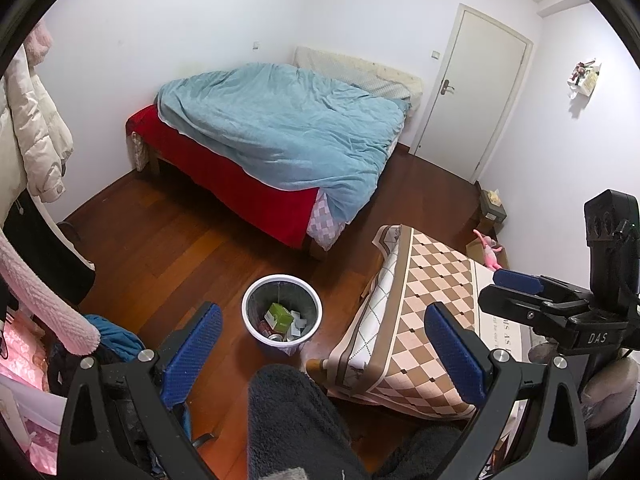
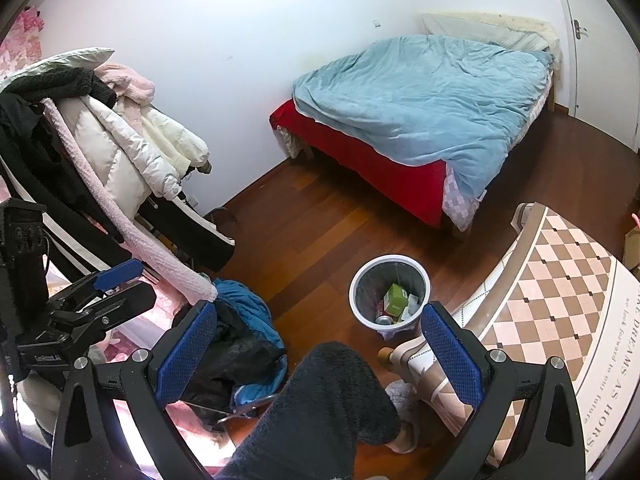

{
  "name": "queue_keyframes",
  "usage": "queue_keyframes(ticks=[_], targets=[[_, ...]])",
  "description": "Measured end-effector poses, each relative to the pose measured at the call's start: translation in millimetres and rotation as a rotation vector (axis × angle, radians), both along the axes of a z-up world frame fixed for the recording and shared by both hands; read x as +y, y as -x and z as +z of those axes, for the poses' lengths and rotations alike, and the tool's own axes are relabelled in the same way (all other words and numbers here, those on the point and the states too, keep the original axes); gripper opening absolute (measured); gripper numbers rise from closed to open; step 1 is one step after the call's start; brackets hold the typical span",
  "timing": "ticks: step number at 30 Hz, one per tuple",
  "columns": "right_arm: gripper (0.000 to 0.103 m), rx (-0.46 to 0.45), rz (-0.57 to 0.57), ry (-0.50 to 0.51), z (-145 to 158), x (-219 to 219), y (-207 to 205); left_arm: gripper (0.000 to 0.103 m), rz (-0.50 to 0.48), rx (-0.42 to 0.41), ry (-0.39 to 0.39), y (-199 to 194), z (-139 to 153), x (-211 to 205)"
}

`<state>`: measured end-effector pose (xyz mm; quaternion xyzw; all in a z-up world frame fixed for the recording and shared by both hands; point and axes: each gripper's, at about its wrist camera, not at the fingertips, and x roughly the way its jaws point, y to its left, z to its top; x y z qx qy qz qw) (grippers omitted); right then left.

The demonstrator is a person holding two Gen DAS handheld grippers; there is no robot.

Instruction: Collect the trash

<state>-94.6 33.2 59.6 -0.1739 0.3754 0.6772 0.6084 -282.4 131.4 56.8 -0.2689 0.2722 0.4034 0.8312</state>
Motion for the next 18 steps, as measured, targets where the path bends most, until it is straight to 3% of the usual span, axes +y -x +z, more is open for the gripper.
queue_keyframes(ticks=[18], targets=[[0.103, 0.003, 0.003, 0.003, 2.1, -1.9, 0.4, 0.103, -0.018, -0.009, 0.007, -1.8, -3.8, 3.0]])
